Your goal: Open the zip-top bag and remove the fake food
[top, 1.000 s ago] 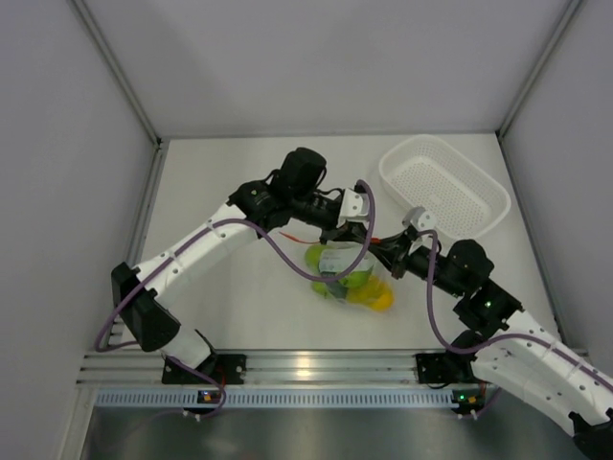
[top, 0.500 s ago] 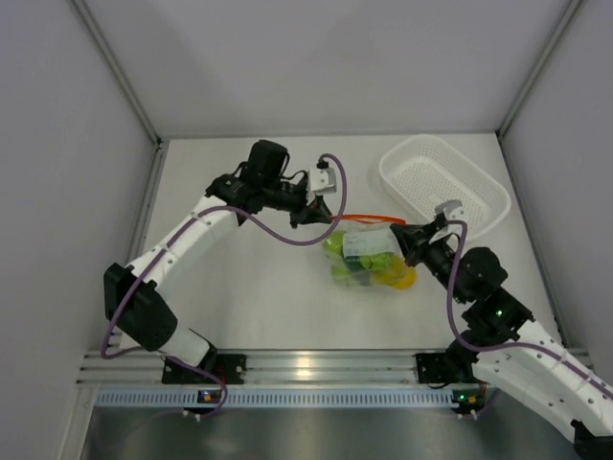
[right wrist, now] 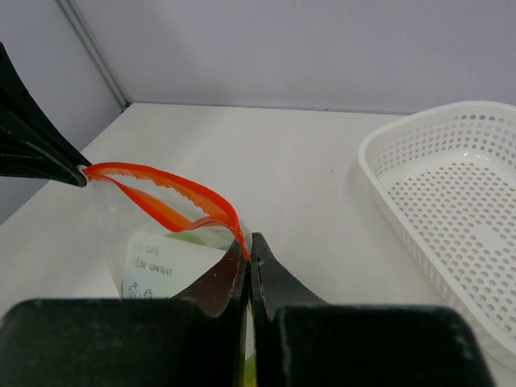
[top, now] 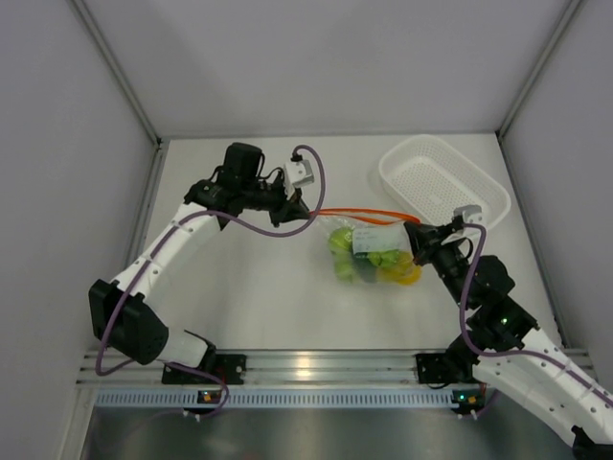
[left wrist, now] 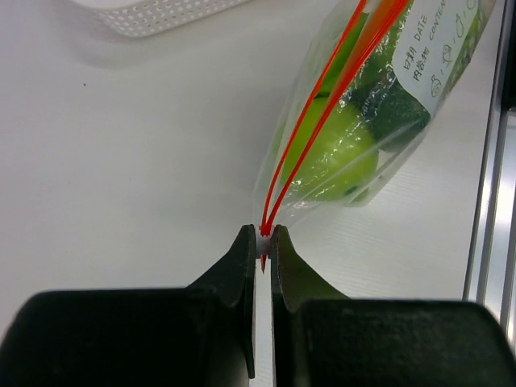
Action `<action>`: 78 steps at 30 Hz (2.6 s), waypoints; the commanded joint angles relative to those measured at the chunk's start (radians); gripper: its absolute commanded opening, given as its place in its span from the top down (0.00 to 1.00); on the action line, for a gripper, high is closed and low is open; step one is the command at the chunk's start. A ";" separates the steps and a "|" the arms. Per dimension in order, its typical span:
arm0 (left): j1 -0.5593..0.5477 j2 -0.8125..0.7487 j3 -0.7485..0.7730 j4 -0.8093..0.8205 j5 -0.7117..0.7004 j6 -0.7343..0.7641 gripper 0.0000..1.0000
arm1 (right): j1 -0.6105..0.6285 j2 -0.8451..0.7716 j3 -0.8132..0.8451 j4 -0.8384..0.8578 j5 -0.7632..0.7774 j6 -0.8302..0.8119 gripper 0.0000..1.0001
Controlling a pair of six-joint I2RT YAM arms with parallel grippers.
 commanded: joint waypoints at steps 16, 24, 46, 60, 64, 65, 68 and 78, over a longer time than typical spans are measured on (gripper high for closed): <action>0.013 -0.095 -0.007 0.014 0.137 -0.011 0.64 | -0.008 0.046 -0.027 0.210 -0.266 0.011 1.00; -0.010 0.028 0.085 0.017 0.268 0.035 0.64 | -0.009 0.062 -0.050 0.228 -0.393 -0.013 1.00; -0.053 0.121 0.073 0.017 0.368 0.119 0.65 | -0.009 0.118 -0.019 0.248 -0.449 -0.007 1.00; -0.073 0.192 0.116 0.017 0.306 0.116 0.63 | -0.010 0.131 -0.017 0.265 -0.466 -0.010 1.00; -0.073 0.184 0.114 0.017 0.302 0.119 0.62 | -0.009 0.143 -0.011 0.259 -0.461 -0.015 1.00; -0.073 0.180 0.114 0.017 0.300 0.121 0.62 | -0.010 0.144 -0.011 0.259 -0.463 -0.015 1.00; -0.075 0.177 0.114 0.017 0.305 0.127 0.71 | -0.008 0.143 -0.016 0.270 -0.464 -0.010 1.00; -0.075 0.158 0.166 0.017 0.144 0.026 1.00 | -0.010 0.157 0.001 0.230 -0.374 -0.030 1.00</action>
